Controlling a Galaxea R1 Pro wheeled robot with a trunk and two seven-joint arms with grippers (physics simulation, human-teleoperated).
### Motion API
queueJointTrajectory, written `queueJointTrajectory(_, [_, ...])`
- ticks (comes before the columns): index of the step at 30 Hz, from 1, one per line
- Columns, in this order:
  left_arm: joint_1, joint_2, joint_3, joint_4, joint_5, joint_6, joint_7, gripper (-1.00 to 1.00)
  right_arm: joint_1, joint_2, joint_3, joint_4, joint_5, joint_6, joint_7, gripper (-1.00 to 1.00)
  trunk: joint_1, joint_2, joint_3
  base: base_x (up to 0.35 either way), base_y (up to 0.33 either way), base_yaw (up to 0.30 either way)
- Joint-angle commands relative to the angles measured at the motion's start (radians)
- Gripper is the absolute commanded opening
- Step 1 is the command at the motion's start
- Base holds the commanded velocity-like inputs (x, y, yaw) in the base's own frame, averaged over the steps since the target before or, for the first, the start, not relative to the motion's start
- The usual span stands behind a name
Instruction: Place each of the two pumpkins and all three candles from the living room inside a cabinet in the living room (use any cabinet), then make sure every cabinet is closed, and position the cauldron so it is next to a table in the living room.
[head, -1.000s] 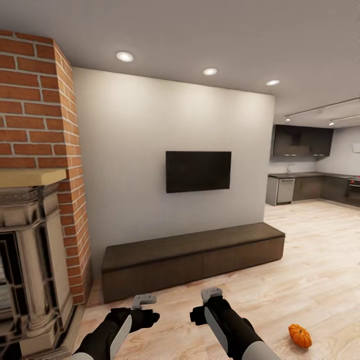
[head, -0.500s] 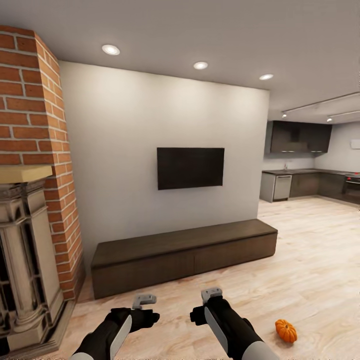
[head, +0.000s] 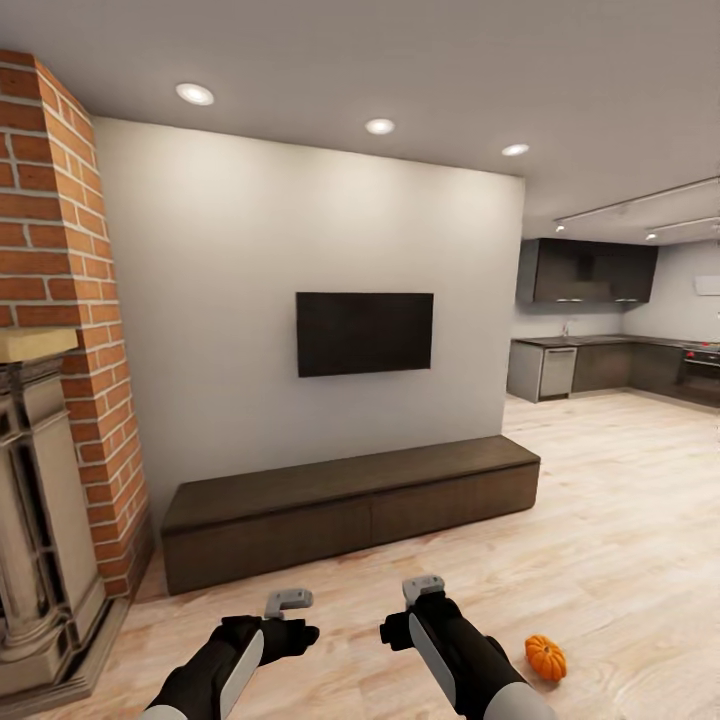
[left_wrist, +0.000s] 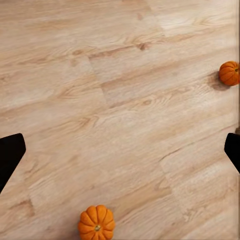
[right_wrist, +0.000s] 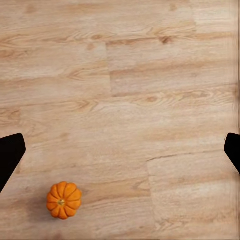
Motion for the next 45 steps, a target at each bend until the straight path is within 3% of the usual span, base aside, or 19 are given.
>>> queueJointTrajectory(1, [-0.001,0.0,-0.002,-0.002,0.01,0.006,0.003,1.0,-0.001,-0.001,0.005,-0.001,-0.011,0.003,-0.008,1.0,0.0,-0.001,-0.002,0.0,-0.281,-0.075])
queueJointTrajectory(22, [-0.001,0.002,-0.001,-0.001,0.01,0.006,0.002,1.0,-0.001,-0.001,0.005,-0.001,-0.011,0.003,-0.008,1.0,0.0,-0.001,-0.002,0.009,-0.262,-0.156])
queueJointTrajectory(45, [-0.001,0.002,-0.001,-0.002,0.011,0.006,-0.003,1.0,-0.001,-0.002,0.004,-0.001,-0.012,0.003,-0.008,1.0,0.0,-0.001,-0.002,-0.022,-0.014,-0.275])
